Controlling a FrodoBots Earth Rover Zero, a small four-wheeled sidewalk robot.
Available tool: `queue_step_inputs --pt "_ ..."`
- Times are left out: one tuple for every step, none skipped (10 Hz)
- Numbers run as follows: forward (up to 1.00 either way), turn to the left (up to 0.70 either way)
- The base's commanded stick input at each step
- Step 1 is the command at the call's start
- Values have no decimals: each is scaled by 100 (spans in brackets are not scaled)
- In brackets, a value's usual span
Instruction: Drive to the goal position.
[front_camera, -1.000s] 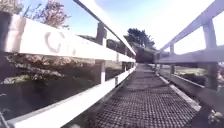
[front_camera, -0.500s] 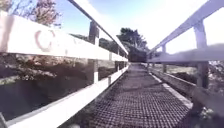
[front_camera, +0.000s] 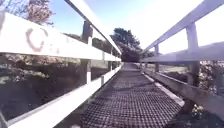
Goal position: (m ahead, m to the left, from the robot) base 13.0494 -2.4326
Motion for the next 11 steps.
queue_step_inputs --pt "70 -14" --pt "70 -14" --pt "70 -14" --pt "70 -14" --pt "70 -14" --pt "70 -14" --pt "70 -14" --pt "70 -14" --pt "70 -14" --pt "70 -14" --pt "70 -14"
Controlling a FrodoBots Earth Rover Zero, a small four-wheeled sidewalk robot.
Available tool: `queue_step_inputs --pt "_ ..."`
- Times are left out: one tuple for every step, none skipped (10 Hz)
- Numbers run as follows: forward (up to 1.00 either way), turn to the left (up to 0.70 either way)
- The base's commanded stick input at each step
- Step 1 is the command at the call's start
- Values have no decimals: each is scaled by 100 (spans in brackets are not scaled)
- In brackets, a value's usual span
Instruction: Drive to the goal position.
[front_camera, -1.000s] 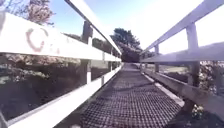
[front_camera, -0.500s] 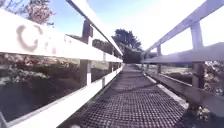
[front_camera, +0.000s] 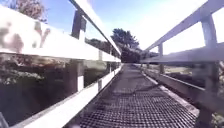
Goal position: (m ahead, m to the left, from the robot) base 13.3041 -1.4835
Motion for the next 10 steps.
queue_step_inputs --pt "70 -14" --pt "70 -14" --pt "70 -14" --pt "70 -14" --pt "70 -14" --pt "70 -14" --pt "70 -14" --pt "70 -14" --pt "70 -14" --pt "70 -14"
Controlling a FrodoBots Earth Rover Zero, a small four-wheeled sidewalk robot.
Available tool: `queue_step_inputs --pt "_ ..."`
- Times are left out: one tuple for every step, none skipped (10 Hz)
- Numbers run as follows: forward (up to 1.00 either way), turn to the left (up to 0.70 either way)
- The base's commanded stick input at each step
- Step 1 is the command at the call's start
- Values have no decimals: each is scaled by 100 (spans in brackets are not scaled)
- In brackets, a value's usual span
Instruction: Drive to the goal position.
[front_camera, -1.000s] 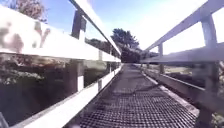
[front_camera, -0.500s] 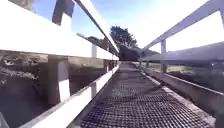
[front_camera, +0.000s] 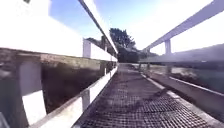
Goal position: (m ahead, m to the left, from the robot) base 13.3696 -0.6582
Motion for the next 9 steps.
queue_step_inputs --pt "70 -14" --pt "70 -14" --pt "70 -14" --pt "70 -14" --pt "70 -14" --pt "70 -14" --pt "70 -14" --pt "70 -14" --pt "70 -14"
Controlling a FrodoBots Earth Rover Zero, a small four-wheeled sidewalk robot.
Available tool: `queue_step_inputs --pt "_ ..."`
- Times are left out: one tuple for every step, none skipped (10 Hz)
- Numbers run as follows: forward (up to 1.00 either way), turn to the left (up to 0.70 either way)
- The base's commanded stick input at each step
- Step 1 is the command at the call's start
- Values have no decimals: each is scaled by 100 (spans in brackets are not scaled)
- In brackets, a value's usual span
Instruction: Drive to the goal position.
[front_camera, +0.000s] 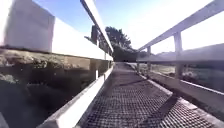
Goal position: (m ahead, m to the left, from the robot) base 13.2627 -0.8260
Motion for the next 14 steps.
queue_step_inputs --pt "70 -14" --pt "70 -14" --pt "70 -14" --pt "70 -14" --pt "70 -14" --pt "70 -14" --pt "70 -14" --pt "70 -14" --pt "70 -14" --pt "70 -14" --pt "70 -14" --pt "70 -14" --pt "70 -14" --pt "70 -14"
